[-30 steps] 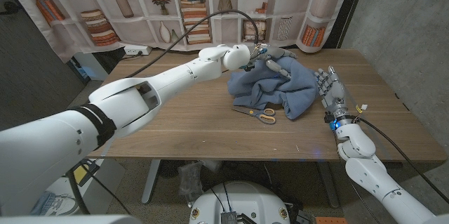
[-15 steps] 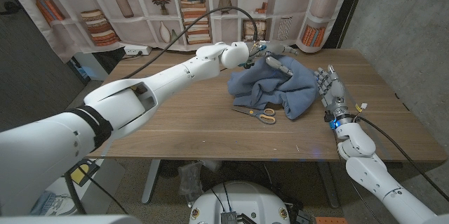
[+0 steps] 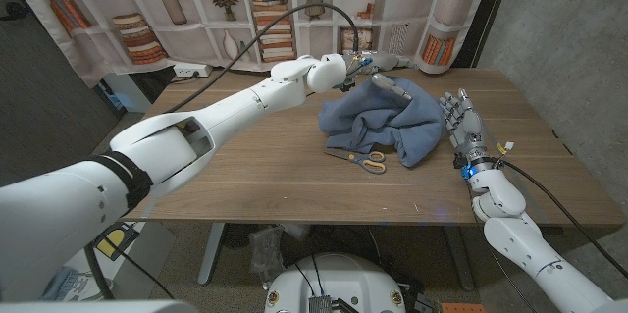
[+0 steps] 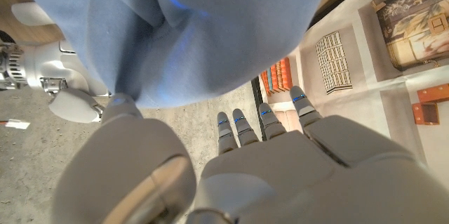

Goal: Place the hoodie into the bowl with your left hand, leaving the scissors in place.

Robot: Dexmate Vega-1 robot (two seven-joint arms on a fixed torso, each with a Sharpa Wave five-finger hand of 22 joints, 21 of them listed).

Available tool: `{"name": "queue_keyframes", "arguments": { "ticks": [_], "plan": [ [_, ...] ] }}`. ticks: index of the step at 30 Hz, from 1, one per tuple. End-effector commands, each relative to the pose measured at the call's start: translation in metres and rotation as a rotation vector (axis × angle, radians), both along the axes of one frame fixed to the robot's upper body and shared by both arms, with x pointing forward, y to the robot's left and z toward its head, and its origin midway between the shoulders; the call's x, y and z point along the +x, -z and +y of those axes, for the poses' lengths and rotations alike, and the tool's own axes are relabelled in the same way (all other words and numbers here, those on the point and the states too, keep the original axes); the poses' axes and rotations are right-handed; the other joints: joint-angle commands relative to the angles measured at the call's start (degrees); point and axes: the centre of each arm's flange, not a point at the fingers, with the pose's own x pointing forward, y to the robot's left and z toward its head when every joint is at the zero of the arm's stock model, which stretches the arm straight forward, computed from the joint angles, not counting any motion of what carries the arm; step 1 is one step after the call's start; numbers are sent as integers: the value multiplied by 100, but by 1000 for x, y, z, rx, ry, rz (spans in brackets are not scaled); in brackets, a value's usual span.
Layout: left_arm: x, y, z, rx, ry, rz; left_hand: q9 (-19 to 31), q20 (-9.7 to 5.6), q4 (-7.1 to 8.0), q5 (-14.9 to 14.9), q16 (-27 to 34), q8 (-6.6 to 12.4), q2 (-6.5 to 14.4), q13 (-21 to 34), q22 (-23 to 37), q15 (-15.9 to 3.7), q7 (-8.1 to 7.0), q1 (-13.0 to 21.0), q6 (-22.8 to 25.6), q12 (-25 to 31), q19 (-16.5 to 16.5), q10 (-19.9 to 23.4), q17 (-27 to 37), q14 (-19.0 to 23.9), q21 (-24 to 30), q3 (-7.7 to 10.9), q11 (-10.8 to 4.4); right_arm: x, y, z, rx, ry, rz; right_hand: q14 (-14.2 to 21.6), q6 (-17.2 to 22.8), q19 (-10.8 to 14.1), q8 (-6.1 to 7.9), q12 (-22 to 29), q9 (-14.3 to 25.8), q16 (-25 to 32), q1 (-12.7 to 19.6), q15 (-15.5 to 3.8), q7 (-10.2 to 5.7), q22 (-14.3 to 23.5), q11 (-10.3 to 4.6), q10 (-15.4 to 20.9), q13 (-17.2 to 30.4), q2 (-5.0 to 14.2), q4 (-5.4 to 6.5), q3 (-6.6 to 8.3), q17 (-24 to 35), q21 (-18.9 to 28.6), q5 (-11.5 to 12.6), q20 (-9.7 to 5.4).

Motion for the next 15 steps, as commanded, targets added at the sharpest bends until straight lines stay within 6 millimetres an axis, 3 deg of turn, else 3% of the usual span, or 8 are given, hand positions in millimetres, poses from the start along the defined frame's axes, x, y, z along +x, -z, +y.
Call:
{"name": "queue_keyframes", "arguments": {
  "ticks": [1, 15],
  "plan": [
    [-13, -19, 10, -55, 6, -46, 19, 24, 18, 45, 37, 31, 32, -9, 8, 24, -33, -10, 67, 30, 22, 51, -5, 22, -36, -47, -29, 3, 0, 2, -11, -11, 8, 15, 31, 14, 2, 1, 29, 4, 27, 6, -20, 30, 5, 51, 32, 26, -40, 4, 19, 6, -4, 35],
    [-33, -34, 15, -111, 1, -92, 18, 22, 17, 79, 61, 41, 74, -35, 10, 5, -42, 2, 106, 43, 53, 69, -42, 69, -62, -81, -35, 2, 2, 5, -15, -30, 12, 14, 33, 14, 2, -1, 29, 4, 27, 2, -16, 30, 1, 47, 32, 27, -42, 1, 19, 6, -4, 34]
  ]
}}
